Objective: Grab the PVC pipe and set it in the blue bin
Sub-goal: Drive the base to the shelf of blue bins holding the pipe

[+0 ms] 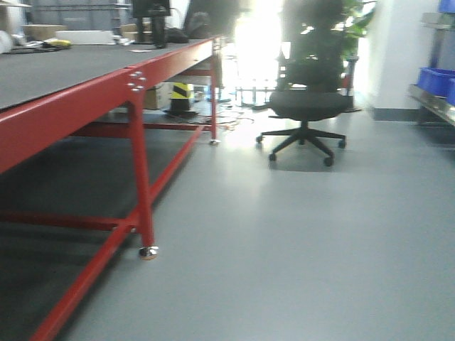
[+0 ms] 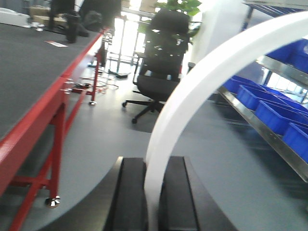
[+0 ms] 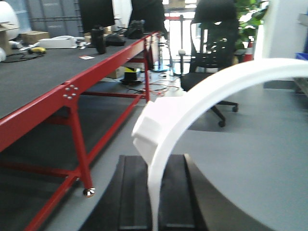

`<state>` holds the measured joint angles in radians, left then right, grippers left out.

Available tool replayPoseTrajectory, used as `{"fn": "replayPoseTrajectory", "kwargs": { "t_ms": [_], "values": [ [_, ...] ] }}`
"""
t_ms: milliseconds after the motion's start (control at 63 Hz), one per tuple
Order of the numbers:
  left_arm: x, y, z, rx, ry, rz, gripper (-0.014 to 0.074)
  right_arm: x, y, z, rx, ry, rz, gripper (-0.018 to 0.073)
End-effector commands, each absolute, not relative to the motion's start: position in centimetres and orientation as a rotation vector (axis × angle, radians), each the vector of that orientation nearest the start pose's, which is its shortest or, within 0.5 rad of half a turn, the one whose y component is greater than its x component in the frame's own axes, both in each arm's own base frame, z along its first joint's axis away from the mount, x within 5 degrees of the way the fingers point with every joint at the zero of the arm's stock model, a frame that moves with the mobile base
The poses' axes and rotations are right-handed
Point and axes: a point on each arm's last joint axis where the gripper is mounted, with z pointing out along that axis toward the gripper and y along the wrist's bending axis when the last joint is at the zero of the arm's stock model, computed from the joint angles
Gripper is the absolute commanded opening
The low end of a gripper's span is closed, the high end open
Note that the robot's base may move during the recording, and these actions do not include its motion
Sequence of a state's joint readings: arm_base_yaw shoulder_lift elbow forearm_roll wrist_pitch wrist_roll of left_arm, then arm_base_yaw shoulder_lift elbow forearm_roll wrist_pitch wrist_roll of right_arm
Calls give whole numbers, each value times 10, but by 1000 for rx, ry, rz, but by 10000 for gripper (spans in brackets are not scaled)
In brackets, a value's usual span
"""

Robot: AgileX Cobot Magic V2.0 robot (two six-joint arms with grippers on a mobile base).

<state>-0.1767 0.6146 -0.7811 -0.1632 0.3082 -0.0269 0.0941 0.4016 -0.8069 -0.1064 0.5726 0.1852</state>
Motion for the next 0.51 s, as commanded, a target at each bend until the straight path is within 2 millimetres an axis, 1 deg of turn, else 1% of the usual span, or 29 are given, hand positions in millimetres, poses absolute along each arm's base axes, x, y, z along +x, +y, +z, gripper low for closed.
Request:
{"fn": "replayPoseTrajectory", "kwargs": {
  "t_ms": [0, 492],
  "values": [
    [116, -26, 399, 32, 1608, -330, -111, 56, 0, 403, 37, 1609, 86, -167],
    [116, -26, 399, 32, 1608, -330, -111, 56, 0, 403, 37, 1609, 86, -167]
  ]
}}
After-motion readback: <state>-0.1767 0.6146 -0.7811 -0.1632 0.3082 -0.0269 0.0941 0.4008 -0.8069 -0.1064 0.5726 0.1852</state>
